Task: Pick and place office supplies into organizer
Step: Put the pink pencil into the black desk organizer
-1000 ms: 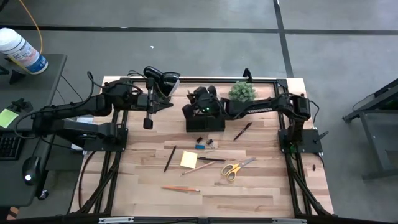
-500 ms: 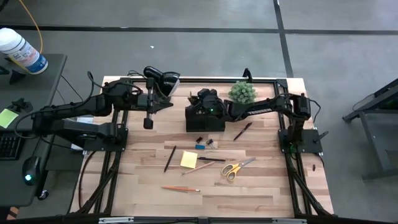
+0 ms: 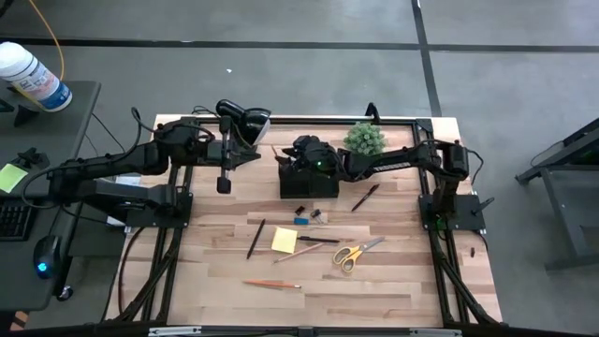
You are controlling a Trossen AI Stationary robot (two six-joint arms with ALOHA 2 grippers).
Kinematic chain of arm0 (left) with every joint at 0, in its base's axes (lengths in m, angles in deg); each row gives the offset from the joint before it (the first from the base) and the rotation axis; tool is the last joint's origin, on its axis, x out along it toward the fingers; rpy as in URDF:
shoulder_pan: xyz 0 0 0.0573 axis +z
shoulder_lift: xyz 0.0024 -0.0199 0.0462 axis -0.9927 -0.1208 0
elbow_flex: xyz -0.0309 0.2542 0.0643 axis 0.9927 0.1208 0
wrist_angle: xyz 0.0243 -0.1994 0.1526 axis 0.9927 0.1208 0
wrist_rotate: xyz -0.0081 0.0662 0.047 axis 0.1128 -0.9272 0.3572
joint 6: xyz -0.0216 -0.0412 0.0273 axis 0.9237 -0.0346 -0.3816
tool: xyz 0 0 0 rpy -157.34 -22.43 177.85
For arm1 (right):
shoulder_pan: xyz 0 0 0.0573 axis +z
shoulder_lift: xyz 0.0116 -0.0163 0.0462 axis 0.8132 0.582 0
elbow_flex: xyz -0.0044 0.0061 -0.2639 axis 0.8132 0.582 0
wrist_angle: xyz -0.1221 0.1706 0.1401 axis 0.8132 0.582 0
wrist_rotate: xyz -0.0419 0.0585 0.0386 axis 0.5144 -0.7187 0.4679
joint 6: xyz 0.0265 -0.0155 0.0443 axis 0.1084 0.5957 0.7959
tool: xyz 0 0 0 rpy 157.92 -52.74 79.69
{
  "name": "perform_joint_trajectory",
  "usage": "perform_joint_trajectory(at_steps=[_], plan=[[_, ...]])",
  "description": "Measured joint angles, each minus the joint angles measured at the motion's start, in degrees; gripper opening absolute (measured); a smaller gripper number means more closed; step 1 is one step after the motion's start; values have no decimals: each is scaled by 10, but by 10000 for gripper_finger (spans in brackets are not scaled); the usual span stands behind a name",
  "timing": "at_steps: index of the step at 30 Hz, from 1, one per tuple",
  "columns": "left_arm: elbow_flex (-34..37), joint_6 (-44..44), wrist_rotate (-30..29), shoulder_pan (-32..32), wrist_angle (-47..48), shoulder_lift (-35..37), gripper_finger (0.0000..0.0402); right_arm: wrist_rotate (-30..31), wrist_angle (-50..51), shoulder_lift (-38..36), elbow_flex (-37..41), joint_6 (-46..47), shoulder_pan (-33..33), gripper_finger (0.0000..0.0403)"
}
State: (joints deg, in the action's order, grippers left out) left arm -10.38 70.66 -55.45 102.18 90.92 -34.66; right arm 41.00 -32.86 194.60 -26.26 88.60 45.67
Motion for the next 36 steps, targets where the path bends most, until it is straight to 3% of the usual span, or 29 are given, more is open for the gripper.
perform_joint_trajectory(at_steps=[3,7,13,17,20,24,33,36], plan=[[0,0,1,0,3,0,1,-69,20,-35,-19,24,-4,177],[0,0,5,0,13,0,1,-143,128,-95,-53,-58,-4,166],[0,1,37,0,52,0,1,-186,377,-163,-120,-142,-2,147],[0,3,51,0,68,0,1,-198,521,-179,-142,-129,14,139],[0,2,51,0,74,0,1,-201,577,-185,-138,-108,37,138],[0,2,51,0,79,-2,1,-201,610,-186,-115,-70,75,138],[0,10,24,0,149,-22,1,-218,584,-185,-18,26,149,137],[0,32,64,0,202,-32,1,-218,557,-185,20,61,172,137]])
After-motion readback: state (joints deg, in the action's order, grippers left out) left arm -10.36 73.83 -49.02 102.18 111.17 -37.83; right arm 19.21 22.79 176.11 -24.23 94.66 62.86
